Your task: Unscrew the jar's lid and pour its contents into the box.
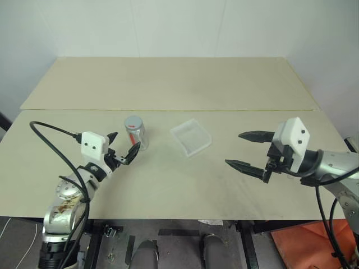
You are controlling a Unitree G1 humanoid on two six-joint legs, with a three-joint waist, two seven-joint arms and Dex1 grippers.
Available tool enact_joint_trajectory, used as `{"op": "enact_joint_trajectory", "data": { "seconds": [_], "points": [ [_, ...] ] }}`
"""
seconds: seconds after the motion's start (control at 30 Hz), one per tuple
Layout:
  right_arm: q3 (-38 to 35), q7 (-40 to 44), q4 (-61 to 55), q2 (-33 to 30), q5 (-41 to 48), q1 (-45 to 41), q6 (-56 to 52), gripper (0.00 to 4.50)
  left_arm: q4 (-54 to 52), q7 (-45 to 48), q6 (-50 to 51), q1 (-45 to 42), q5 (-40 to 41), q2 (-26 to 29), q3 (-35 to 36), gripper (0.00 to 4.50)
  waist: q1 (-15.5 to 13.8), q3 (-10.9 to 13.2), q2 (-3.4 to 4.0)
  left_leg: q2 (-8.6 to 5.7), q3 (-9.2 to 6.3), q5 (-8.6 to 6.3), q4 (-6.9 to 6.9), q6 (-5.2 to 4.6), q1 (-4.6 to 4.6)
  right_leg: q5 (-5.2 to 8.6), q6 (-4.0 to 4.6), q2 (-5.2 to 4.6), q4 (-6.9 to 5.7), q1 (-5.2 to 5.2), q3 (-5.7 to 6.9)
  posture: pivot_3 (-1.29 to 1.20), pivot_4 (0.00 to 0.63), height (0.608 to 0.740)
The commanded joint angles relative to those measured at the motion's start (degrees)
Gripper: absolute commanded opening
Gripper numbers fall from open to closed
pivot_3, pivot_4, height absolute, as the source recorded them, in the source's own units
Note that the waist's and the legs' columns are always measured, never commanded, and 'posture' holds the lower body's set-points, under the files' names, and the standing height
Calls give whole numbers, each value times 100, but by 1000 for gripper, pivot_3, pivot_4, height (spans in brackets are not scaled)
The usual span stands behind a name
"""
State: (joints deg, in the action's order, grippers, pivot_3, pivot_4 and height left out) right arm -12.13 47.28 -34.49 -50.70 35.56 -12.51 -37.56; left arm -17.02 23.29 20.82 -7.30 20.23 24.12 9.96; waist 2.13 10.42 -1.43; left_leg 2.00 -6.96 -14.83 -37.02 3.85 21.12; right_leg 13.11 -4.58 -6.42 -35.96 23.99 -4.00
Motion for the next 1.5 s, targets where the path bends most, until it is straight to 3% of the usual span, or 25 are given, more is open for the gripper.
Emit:
{"op": "enact_joint_trajectory", "data": {
  "seconds": [0.03, 0.53, 0.9, 1.0, 1.2, 1.5],
  "points": [
    [-235, 90, -131, -99, 343, -224, -73, 4500, 245, -227, -417, -302, -350, -184, -154, 4482, -1, 0, 0, 0, -1, 0, 0, 0, 0, 0, 0, 0, 0, 0, 0, 0, 150, 740],
    [-160, 170, -92, -306, 338, -383, -6, 4500, 1729, -570, -1188, -1248, -1050, -809, -543, 4482, -21, -2, -3, -2, -1, 0, -4, 1, 2, -1, -3, 0, 3, -1, 1, 0, 150, 740],
    [-192, 167, -175, -343, 381, -418, -17, 4500, 2197, -857, -1568, -1395, -1358, -1042, -558, 4482, -23, -2, -4, -2, -1, 1, -6, 1, 1, -2, -4, -1, 1, -1, 0, 0, 150, 740],
    [-181, 214, -178, -367, 400, -436, -12, 4500, 2282, -926, -1651, -1431, -1398, -1060, -560, 3878, -32, -2, -3, -2, -1, 1, -6, 1, 1, -2, -4, -1, 1, -1, 0, 0, 150, 740],
    [-132, 280, -199, -397, 371, -450, 24, 4500, 2369, -1109, -1834, -1470, -1479, -1148, -595, 1961, -54, -2, -4, -3, -1, 1, -7, 1, 1, -2, -4, -1, 2, -1, 0, 0, 150, 740],
    [120, 281, -206, -215, 373, -658, 124, 4500, 1985, -446, -1534, -1652, -1144, -887, -643, 1943, -76, -2, -4, -3, -2, 1, -7, 2, 1, -2, -4, 0, 1, -1, 0, 0, 150, 740]
  ]
}}
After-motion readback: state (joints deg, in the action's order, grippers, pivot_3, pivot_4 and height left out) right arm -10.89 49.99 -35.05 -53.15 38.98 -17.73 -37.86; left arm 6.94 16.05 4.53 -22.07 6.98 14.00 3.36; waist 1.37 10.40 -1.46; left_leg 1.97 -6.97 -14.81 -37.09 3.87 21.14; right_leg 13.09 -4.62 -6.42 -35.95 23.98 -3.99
